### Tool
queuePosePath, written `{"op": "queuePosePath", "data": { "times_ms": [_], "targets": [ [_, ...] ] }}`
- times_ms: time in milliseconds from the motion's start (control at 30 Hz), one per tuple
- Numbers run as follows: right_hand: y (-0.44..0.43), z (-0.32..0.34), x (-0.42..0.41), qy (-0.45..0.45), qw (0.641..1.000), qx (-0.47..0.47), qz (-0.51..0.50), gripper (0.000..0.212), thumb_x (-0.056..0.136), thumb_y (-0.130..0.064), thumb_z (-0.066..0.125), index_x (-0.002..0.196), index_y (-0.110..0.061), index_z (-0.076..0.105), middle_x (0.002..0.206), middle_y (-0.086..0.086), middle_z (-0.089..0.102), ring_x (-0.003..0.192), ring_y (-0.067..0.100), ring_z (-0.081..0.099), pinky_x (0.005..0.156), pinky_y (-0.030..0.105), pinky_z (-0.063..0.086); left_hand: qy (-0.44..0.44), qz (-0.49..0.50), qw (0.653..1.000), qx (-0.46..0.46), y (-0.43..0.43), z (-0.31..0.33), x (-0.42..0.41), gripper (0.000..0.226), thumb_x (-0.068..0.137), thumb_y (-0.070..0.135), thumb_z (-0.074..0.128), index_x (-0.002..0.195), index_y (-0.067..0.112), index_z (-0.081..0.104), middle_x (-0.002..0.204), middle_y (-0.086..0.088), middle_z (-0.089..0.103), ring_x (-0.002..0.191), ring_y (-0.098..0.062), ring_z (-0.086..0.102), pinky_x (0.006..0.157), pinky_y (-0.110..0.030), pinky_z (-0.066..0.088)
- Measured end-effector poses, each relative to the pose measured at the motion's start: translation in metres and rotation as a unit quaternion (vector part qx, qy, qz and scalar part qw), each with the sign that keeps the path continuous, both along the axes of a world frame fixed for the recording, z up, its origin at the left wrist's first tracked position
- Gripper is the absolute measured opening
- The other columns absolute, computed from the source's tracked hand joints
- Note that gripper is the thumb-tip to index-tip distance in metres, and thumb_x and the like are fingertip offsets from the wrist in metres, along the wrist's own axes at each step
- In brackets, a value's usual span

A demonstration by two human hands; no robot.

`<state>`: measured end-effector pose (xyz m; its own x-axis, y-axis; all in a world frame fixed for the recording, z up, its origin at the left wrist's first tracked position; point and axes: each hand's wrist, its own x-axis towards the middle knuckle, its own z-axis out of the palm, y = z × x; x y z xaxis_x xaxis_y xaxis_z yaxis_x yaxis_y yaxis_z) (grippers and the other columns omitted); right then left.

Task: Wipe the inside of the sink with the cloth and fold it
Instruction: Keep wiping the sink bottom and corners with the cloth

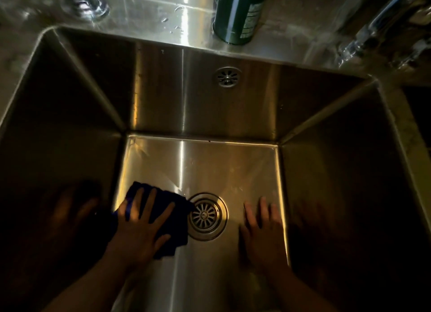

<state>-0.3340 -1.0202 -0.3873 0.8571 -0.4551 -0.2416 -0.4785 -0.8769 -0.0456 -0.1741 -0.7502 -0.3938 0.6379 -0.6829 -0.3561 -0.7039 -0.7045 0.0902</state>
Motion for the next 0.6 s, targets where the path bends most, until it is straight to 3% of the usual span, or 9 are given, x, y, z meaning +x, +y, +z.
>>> {"op": "queuePosePath", "data": {
  "times_ms": [167,367,600],
  "targets": [
    [0.000,-0.028,-0.011,0.031,0.999,-0.028,0.002,0.059,0.093,-0.046,0.036,0.148,-0.024,0.034,0.156,0.018,0.023,0.142,0.043,0.020,0.109,0.056,0.027,0.036,-0.051,0.998,0.010,0.006,-0.007,-0.019,0.067,0.092,0.063,0.012,0.146,0.030,0.031,0.152,-0.024,0.029,0.137,-0.051,0.024,0.098,-0.069,0.024],
    [-0.002,-0.040,-0.017,0.011,1.000,-0.021,-0.009,0.059,0.095,-0.048,0.031,0.151,-0.030,0.024,0.161,0.013,0.012,0.147,0.038,0.012,0.115,0.054,0.019,0.036,-0.082,0.996,0.004,0.005,-0.006,-0.023,0.066,0.092,0.061,0.013,0.144,0.029,0.037,0.150,-0.023,0.033,0.137,-0.048,0.026,0.100,-0.067,0.024],
    [0.000,-0.039,-0.017,-0.005,1.000,-0.017,-0.019,0.060,0.095,-0.050,0.031,0.152,-0.031,0.023,0.161,0.011,0.012,0.148,0.037,0.010,0.115,0.058,0.011,0.035,-0.064,0.997,-0.006,0.004,-0.011,-0.026,0.064,0.092,0.062,0.017,0.144,0.029,0.035,0.152,-0.020,0.030,0.140,-0.045,0.021,0.104,-0.064,0.019]
  ]
}}
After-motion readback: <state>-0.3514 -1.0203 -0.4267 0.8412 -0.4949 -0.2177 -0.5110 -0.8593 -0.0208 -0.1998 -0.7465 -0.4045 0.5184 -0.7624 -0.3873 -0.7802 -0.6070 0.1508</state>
